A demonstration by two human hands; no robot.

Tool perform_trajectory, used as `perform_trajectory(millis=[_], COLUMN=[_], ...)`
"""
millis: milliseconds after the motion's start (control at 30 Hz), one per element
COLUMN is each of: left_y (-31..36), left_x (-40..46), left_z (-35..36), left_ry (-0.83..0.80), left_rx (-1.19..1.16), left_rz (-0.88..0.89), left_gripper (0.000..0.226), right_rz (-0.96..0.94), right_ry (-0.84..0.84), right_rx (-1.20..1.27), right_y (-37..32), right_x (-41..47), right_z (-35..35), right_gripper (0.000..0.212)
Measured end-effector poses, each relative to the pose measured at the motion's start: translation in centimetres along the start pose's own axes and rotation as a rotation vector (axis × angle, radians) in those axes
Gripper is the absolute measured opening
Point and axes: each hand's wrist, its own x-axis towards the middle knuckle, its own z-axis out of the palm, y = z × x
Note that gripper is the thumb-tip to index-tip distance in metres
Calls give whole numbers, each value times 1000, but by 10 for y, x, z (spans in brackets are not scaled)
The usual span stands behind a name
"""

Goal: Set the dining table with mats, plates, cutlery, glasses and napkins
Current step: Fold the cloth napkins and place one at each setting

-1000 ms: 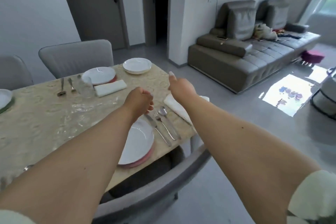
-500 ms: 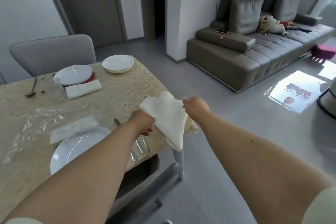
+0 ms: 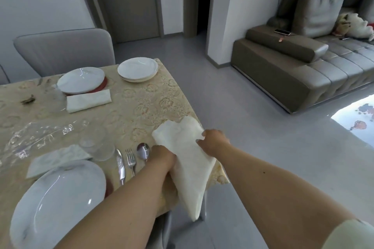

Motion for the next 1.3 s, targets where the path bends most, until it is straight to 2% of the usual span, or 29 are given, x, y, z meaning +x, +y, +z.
perform_trajectory(millis=[67,200,400,533,600,667,700,767,800,833,867,933,1033,1100,1133,1200,1267,1300], left_y=[2,6,20,41,49,56,58,61,65,69,75,85,80,78,77,76,79,81], left_x=[4,12,23,29,36,40,41,43,42,41,38,32,37,38,39,40,37,36], left_z=[-2,-4,-13,-23,-26,-28,-28,-31,-34,-37,-42,-54,-57,-54,-52,-52,-56,-60], left_ry=[25,18,107,162,191,228,217,159,142,131,138,94,124,306,353,390,422,436], left_rx=[-24,-93,-173,-320,-389,-449,-488,-542,-586,-687,-817,-984,-967,-904,-931,-1034,-1081,-1111], left_rz=[-19,-49,-117,-106,-136,-173,-194,-172,-151,-140,-125,-72,-51,-71,-90,-101,-135,-163], left_gripper=[29,25,31,27,27,11,15,66,82,87,77,29,40,29,29,36,40,39], right_rz=[-32,-42,-83,-154,-176,-188,-194,-218,-257,-316,-383,-488,-529,-453,-426,-450,-455,-435], right_ry=[-25,-30,-8,-76,-90,-117,-136,-200,-247,-297,-345,-452,-582,-588,-517,-367,-380,-439], right_rx=[-5,6,24,-2,138,442,571,715,739,733,726,749,881,944,868,449,158,140], right_y=[-2,-6,-13,-26,-31,-40,-46,-59,-65,-70,-75,-85,-96,-97,-94,-82,-71,-68], right_x=[12,31,64,87,101,116,123,132,134,134,134,135,140,149,157,171,176,176], right_z=[4,8,-3,-9,-18,-31,-39,-55,-61,-67,-73,-78,-77,-72,-68,-57,-49,-45], right_gripper=[47,54,28,29,27,19,14,12,12,12,11,9,18,20,19,18,33,41])
